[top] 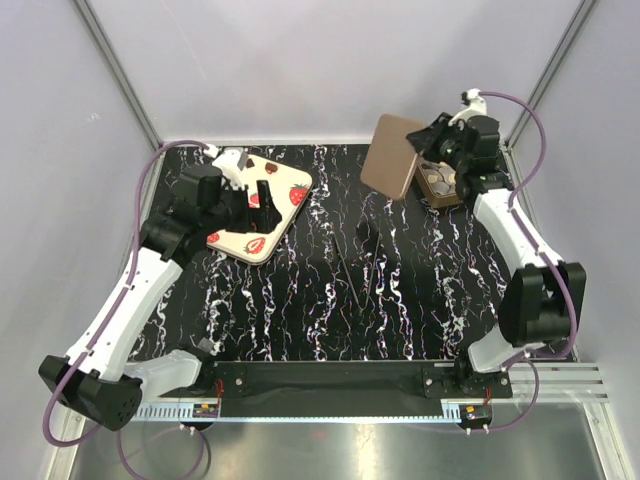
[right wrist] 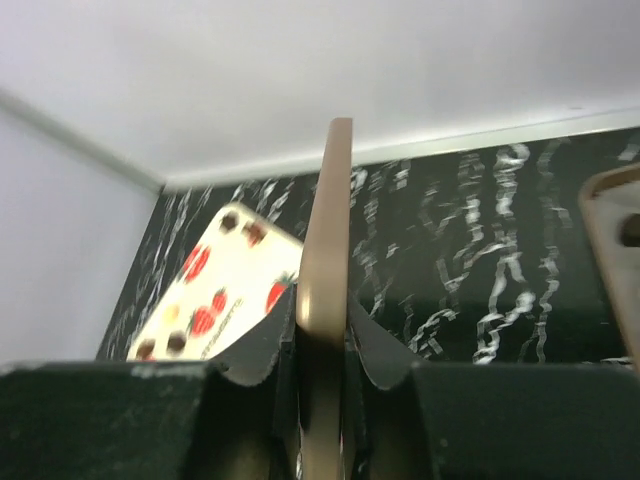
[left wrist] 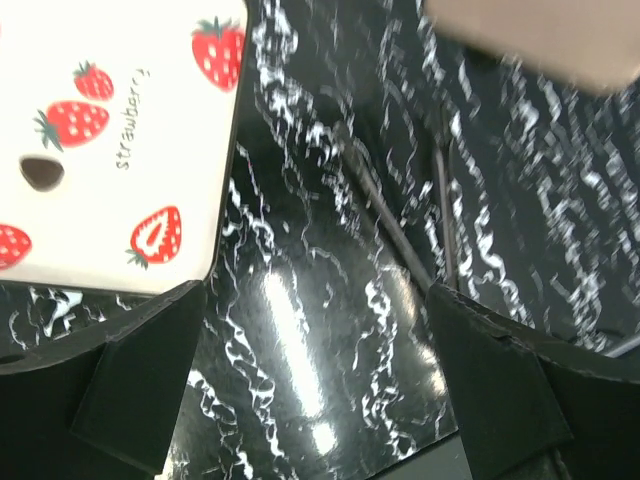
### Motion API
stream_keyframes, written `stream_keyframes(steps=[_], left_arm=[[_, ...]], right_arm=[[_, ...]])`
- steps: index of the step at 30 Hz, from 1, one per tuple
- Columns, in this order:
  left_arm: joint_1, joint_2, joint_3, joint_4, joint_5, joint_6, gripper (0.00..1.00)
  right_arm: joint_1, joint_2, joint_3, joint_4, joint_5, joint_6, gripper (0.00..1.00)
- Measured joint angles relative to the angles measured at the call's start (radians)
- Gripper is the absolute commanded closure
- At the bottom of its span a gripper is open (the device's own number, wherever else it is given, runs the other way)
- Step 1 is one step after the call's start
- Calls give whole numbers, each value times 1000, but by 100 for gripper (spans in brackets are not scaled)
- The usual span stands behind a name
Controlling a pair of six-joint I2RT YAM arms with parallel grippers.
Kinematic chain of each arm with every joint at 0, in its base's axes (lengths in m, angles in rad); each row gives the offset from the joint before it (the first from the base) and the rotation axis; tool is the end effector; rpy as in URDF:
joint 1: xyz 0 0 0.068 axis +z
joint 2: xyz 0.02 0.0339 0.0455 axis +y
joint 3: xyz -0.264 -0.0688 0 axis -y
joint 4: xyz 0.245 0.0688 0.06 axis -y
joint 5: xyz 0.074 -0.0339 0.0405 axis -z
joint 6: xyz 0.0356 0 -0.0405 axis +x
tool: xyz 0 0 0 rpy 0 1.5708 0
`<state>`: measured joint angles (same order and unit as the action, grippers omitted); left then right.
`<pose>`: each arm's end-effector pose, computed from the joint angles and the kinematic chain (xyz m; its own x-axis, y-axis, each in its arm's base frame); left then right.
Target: Pack the chocolate
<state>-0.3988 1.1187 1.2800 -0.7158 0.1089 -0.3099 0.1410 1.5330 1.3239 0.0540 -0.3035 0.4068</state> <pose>0.2103 -0.0928 0.3919 -0.6058 -0.0737 -0.7922 0.3007 0.9006 -0.3138 0.3637 0.0624 0.3685 -0.3092 0.3375 -0.8891 -0.3311 0.8382 0.4333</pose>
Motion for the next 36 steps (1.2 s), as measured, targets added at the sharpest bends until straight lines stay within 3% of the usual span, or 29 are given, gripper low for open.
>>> stream_keyframes(steps=[14, 36], left_arm=[[0, -71, -226, 131, 91, 29, 1], [0, -71, -277, 192, 92, 52, 1]], right_arm=[[-287, 255, 18, 274, 84, 452, 100], [-372, 404, -61, 538, 162, 663, 100]])
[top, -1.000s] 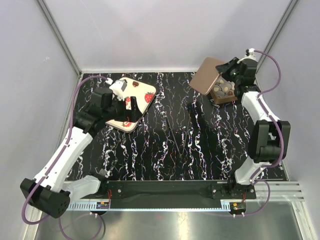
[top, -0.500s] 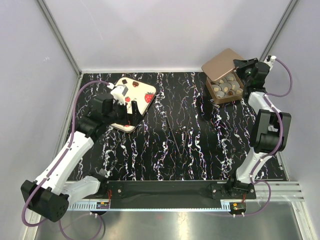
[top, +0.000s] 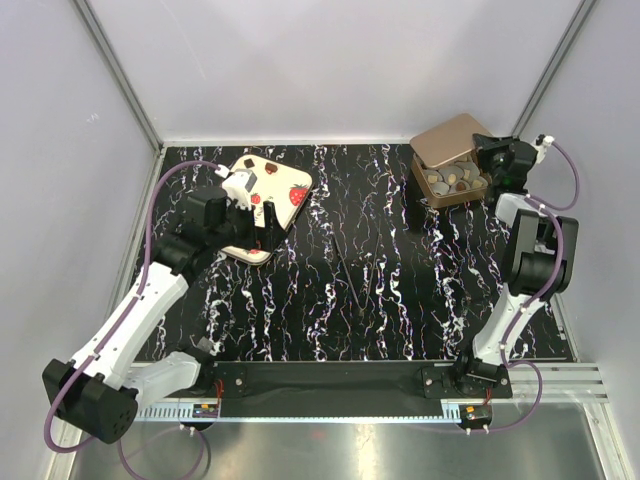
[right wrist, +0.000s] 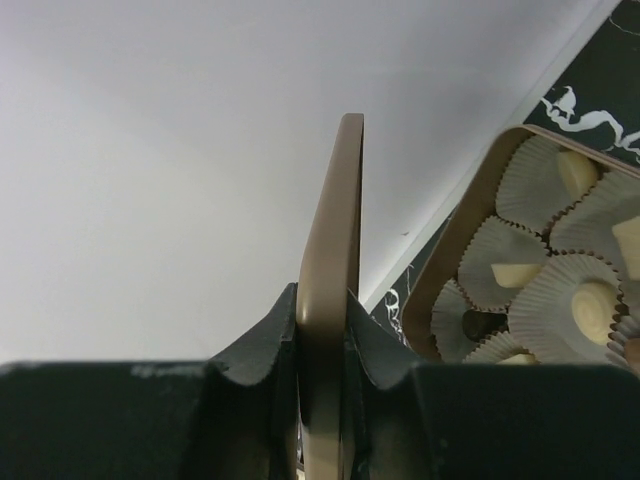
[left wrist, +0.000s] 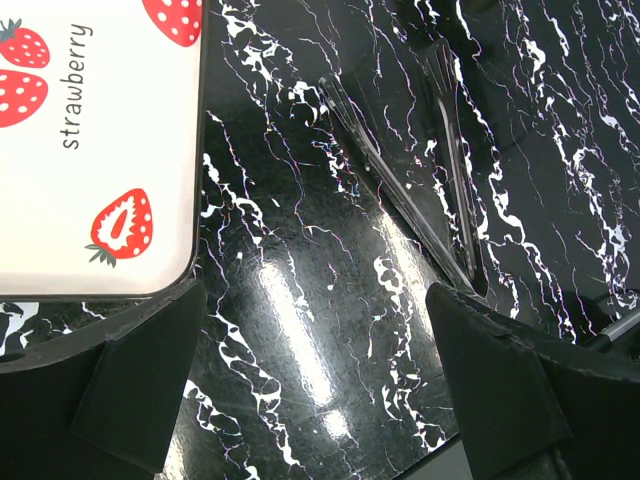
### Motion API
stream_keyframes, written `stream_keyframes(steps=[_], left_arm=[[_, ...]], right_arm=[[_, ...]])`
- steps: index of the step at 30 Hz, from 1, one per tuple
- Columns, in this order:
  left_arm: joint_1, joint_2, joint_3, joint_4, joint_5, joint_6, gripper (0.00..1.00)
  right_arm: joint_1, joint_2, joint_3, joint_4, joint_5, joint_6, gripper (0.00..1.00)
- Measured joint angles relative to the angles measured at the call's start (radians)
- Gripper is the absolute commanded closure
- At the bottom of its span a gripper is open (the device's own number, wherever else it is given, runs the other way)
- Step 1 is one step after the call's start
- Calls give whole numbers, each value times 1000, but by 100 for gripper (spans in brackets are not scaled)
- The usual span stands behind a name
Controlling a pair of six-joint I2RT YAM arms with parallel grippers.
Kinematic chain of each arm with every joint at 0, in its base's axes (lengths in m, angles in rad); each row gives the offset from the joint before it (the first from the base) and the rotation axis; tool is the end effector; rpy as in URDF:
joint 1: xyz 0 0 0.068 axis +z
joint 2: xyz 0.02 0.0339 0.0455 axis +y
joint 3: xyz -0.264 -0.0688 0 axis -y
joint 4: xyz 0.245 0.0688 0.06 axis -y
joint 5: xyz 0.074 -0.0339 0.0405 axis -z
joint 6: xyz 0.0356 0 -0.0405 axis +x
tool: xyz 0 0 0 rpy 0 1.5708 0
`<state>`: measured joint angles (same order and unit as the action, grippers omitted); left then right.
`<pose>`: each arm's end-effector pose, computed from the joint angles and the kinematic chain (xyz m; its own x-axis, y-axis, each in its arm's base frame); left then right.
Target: Pack the chocolate
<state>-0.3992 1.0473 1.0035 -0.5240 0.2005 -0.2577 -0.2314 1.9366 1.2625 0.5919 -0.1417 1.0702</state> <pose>0.2066 -0.0948 0.3328 -0.6156 -0.0114 -0.7879 0.3916 0.8633 -0.3184 0.4413 -0.0988 0.2450 0.0406 0.8827 -0.4682 0.1133 0.4614 0.8799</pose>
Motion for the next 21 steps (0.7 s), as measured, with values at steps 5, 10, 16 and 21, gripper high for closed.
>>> stream_keyframes(steps=[5, 10, 16, 21], left_arm=[[0, 1, 0, 0, 0, 3, 1], [0, 1, 0, 1, 0, 5, 1], [0, 2, 0, 2, 0, 6, 1], [0, 2, 0, 2, 0, 7, 1]], right_arm=[[-5, 33, -23, 18, 23, 39, 100], [-13, 51, -55, 41, 49, 69, 100], [-35, 105, -58, 77, 51, 110, 100], [-48, 136, -59, 77, 42, 138, 94]])
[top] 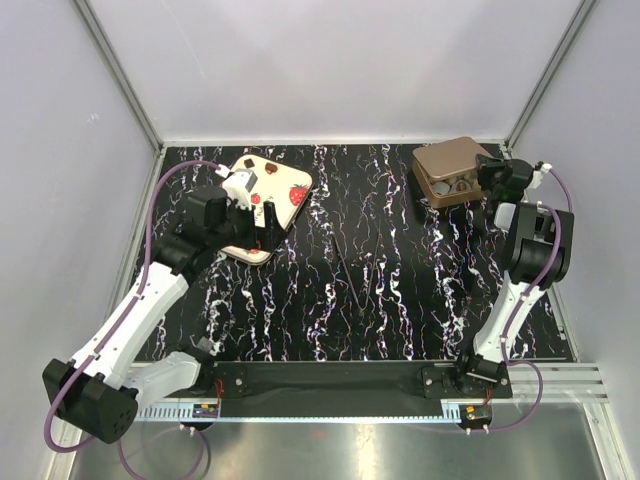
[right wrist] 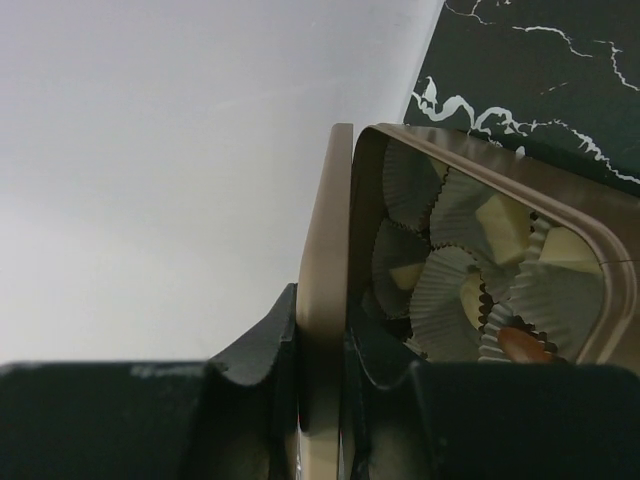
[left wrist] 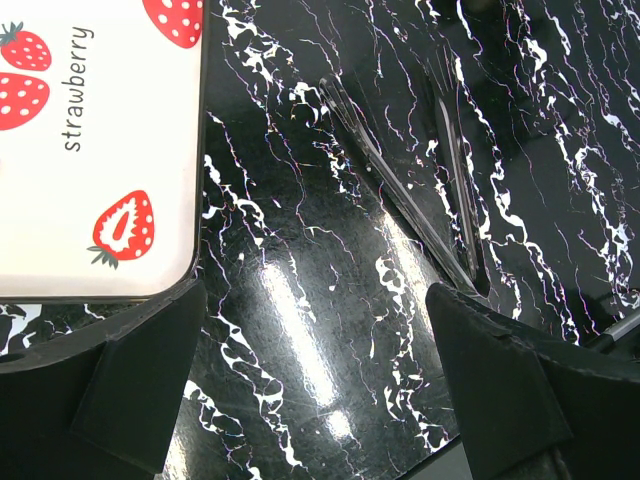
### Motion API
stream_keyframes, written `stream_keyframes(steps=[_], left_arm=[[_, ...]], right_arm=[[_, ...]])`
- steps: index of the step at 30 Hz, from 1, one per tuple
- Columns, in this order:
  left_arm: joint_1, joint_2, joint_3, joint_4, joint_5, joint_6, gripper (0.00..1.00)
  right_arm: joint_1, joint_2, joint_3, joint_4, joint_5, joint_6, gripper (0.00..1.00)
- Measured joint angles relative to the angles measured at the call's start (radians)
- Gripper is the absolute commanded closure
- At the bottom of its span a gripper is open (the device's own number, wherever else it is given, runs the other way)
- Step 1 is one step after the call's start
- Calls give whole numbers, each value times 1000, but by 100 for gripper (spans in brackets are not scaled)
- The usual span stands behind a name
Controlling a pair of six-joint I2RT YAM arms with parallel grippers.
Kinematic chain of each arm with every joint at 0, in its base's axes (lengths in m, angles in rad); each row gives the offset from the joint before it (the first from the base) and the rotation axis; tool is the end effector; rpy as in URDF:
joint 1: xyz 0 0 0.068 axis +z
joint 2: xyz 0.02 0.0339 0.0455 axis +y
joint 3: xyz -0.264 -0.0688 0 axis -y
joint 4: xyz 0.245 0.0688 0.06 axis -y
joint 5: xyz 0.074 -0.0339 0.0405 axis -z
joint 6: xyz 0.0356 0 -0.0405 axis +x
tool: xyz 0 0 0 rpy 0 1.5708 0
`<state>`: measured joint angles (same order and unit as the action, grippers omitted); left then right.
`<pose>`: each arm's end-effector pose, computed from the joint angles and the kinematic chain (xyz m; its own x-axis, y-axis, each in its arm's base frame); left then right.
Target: Pack the chocolate
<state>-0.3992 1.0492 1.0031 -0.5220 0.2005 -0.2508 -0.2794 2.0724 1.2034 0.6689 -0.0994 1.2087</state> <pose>0.2071 -0.0951 0.3325 -0.6131 -0.0053 -0.7900 0.3958 0.8634 -0.3130 0.4414 -0.1230 0.1749 0.1015 0.9390 -0.3287 0.2428 0.2971 0.9235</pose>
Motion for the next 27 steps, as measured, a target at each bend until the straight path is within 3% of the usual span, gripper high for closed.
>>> stream_keyframes(steps=[3, 15, 27], left_arm=[[0, 2, 0, 0, 0, 0, 1], [0, 9, -6, 1, 1, 0, 1], [0, 9, -13, 2, 2, 0, 1]], right_arm=[[-8, 3, -2, 0, -11, 13, 87], [-28, 1, -21, -33, -22, 16, 72], [-36, -64, -33, -172, -14, -47, 65]])
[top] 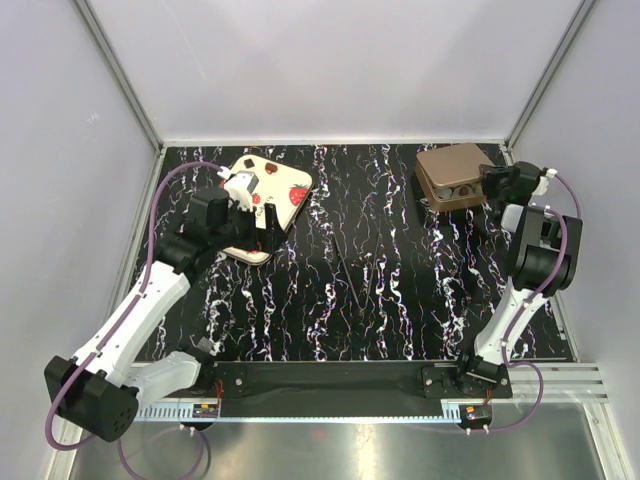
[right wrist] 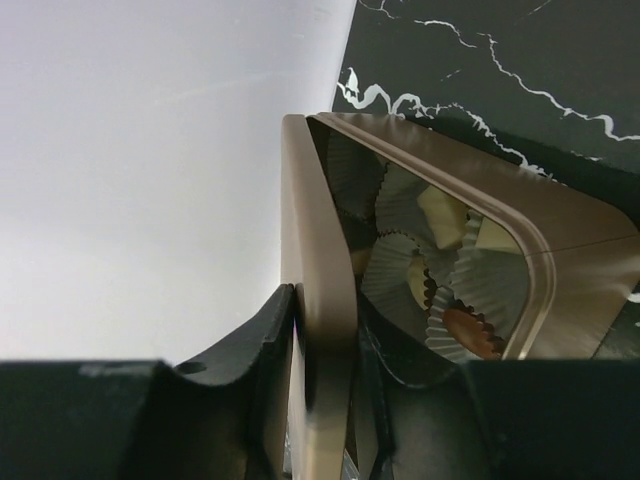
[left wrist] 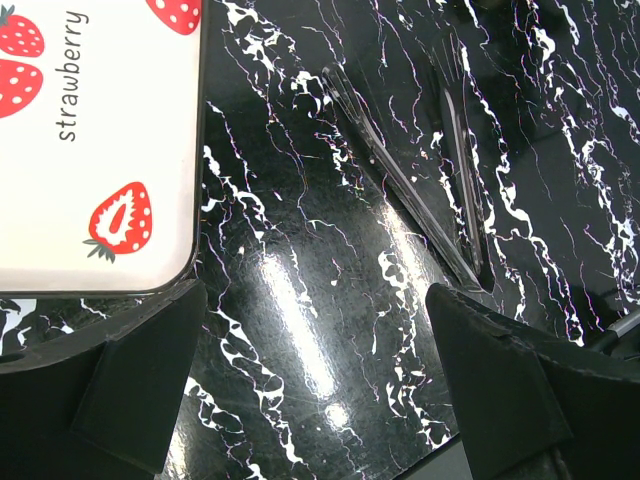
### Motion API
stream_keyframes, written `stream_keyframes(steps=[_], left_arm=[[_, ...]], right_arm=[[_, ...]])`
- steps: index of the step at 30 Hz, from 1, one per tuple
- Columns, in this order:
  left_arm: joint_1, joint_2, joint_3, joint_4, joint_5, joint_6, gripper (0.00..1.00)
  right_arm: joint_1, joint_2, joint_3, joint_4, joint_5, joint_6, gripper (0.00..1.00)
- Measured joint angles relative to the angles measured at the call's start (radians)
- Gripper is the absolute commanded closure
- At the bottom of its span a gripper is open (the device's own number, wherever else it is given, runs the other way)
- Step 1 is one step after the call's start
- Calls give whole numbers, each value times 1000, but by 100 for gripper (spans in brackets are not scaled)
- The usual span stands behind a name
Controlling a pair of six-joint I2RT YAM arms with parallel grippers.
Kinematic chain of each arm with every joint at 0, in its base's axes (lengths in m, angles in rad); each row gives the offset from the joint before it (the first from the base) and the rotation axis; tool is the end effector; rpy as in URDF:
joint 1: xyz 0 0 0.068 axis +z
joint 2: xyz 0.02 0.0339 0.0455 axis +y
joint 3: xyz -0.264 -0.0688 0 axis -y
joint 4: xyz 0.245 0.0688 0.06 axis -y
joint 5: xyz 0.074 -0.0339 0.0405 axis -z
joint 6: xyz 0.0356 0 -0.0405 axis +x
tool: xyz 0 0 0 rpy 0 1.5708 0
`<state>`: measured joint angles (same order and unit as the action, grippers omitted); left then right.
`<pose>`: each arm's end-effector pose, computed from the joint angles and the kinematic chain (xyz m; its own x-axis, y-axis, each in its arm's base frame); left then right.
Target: Pack the chocolate
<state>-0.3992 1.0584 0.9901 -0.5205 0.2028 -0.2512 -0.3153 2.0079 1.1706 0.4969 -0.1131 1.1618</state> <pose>0.2088 -0.0959 0.3263 -0.6286 0.0009 -0.7777 0.3911 0.8648 -0.3151 0.4228 -0.1337 0.1743 0.0637 0.9382 -0.3403 0.3735 0.2938 0.8799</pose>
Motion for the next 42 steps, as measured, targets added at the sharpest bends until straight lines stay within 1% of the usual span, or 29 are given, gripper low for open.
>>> stream_keyframes(steps=[2, 12, 18, 27, 34, 37, 42], left_arm=[[0, 0, 0, 0, 1, 0, 1], [0, -3, -5, 0, 4, 0, 1], [0, -4, -5, 0, 5, -1, 1], [0, -11, -17, 2, 9, -1, 1], [0, -11, -18, 7, 15, -1, 1], [0, -11, -18, 7, 14, 0, 1], [0, -13, -17, 2, -6, 0, 1]], right_arm=[[0, -14, -3, -23, 0, -14, 62], [-1, -68, -41, -139, 25, -60, 57], [-1, -111, -47, -212, 68, -88, 57], [-1, -121, -41, -285, 101, -96, 58], [-2, -151, -90, -264, 89, -109, 61], [-9, -158, -129, -220, 47, -112, 65], [-11, -175, -203, -163, -25, -111, 66]])
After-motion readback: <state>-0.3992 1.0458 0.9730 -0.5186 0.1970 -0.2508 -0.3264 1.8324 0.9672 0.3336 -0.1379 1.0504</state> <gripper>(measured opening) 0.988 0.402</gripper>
